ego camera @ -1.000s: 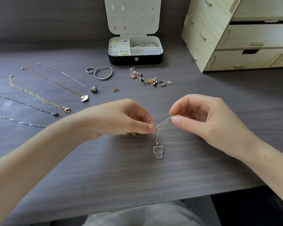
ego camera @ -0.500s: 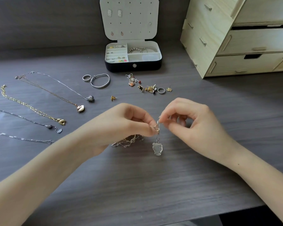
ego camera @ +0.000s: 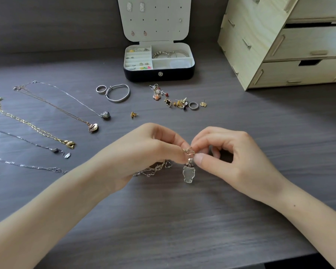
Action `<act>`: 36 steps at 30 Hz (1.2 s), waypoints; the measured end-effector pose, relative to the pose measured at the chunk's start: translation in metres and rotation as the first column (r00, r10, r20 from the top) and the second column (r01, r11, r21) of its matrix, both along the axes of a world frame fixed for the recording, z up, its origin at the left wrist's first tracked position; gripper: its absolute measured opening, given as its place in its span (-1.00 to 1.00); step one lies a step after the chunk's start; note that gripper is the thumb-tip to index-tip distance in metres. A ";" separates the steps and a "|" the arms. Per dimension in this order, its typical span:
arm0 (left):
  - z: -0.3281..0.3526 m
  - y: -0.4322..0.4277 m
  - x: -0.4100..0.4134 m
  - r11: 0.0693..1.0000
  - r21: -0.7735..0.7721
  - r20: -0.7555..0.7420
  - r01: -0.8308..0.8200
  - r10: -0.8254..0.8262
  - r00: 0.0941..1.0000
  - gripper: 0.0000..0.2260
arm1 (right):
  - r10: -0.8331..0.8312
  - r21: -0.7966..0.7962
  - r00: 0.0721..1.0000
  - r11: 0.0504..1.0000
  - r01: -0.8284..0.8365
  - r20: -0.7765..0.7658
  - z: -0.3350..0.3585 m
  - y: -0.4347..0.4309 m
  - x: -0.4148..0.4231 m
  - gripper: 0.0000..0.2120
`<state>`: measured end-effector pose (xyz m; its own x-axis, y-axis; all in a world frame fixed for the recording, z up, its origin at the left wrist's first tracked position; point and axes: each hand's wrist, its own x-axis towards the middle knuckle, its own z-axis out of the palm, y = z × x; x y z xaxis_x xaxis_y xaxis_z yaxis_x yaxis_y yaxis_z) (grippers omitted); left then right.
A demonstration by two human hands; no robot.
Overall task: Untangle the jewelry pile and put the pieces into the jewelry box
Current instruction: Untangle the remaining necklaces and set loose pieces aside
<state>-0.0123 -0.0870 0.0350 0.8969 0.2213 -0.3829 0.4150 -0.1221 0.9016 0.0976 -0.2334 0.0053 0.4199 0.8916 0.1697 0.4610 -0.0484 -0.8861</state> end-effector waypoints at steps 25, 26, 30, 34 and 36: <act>-0.008 -0.004 -0.008 0.970 0.238 -0.066 -0.049 0.066 0.996 -0.85 | -0.042 -0.103 0.994 0.993 0.053 0.101 0.000 -0.004 0.004 -0.84; -0.008 -0.004 -0.008 0.967 0.247 -0.059 -0.055 0.072 0.996 -0.86 | -0.034 -0.102 0.994 0.994 0.045 0.104 0.000 -0.004 0.004 -0.84; -0.011 -0.003 -0.008 0.948 0.311 -0.040 -0.064 0.080 0.996 -0.82 | -0.041 -0.060 0.998 0.997 0.044 0.049 0.000 -0.004 0.004 -0.85; -0.011 -0.004 -0.009 0.951 0.302 -0.034 -0.059 0.073 0.997 -0.81 | -0.037 -0.014 0.999 0.999 0.037 -0.001 0.003 -0.003 0.004 -0.82; -0.012 -0.003 -0.009 0.957 0.286 -0.031 -0.054 0.066 0.997 -0.82 | -0.043 0.000 0.999 0.999 0.043 -0.006 0.002 -0.002 0.004 -0.82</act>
<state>-0.0212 -0.0901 0.0233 0.8639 0.3794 -0.3313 0.4643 -0.3448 0.8158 0.1015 -0.2356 0.0076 0.4585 0.8729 0.1670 0.4528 -0.0678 -0.8890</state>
